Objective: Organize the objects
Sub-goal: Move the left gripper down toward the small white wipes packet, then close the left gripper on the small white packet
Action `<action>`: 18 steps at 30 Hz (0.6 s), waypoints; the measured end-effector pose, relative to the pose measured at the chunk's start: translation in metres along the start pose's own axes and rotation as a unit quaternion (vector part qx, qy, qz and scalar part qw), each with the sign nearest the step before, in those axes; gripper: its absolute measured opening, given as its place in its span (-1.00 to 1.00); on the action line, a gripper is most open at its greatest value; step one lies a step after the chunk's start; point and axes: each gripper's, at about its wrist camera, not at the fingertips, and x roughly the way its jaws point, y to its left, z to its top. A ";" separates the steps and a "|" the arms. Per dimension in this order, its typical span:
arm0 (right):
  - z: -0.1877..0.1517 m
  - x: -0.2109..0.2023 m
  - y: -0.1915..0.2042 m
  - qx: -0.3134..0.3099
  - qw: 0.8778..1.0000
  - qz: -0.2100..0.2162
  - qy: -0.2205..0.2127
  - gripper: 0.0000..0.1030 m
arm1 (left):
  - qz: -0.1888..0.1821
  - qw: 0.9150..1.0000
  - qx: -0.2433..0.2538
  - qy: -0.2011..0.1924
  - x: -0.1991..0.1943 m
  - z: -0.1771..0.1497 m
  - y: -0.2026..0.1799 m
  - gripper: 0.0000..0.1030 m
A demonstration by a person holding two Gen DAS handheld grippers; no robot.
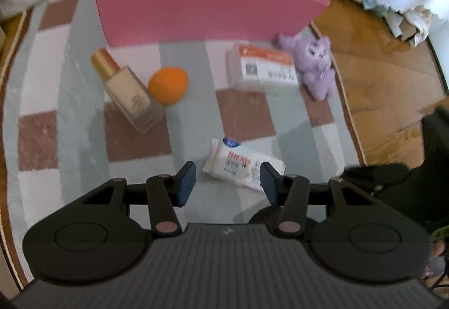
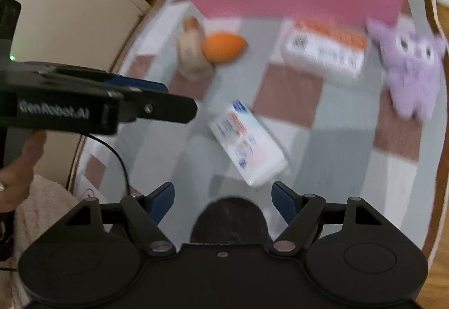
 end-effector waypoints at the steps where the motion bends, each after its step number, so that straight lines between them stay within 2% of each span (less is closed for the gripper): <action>1: -0.002 0.006 -0.005 0.019 1.000 0.007 0.013 0.56 | 0.003 1.000 -0.002 -0.003 0.003 0.001 0.001 -0.06; 3: -0.007 0.017 -0.014 0.064 0.997 0.016 0.036 0.56 | 0.004 1.000 -0.004 -0.005 0.010 0.001 0.004 -0.06; 7: -0.013 0.021 -0.012 0.076 0.997 0.015 0.013 0.57 | -0.015 0.999 -0.025 -0.014 0.027 -0.007 0.012 -0.12; 8: -0.014 0.020 -0.008 0.066 0.998 0.013 0.002 0.54 | -0.004 0.999 -0.030 -0.021 0.031 -0.007 0.014 -0.12; 10: -0.014 0.021 -0.001 0.041 0.999 0.007 -0.013 0.30 | 0.034 0.998 -0.032 -0.037 0.039 -0.006 0.016 -0.16; 11: -0.013 0.023 0.002 0.027 0.999 0.001 -0.020 0.27 | 0.035 0.998 -0.031 -0.040 0.041 -0.005 0.018 -0.16; 13: -0.011 0.023 0.002 0.015 0.999 -0.008 -0.037 0.21 | 0.014 0.998 -0.048 -0.038 0.045 -0.004 0.022 -0.25; 15: -0.009 0.022 -0.001 0.020 0.998 -0.006 -0.052 0.12 | -0.023 0.997 -0.061 -0.030 0.047 -0.007 0.022 -0.33; 16: -0.007 0.021 -0.002 0.023 0.998 -0.008 -0.058 0.03 | -0.028 0.997 -0.069 -0.031 0.047 -0.009 0.022 -0.34; 18: -0.004 0.018 -0.002 0.027 0.997 -0.021 -0.068 0.03 | -0.043 0.996 -0.076 -0.029 0.048 -0.013 0.022 -0.34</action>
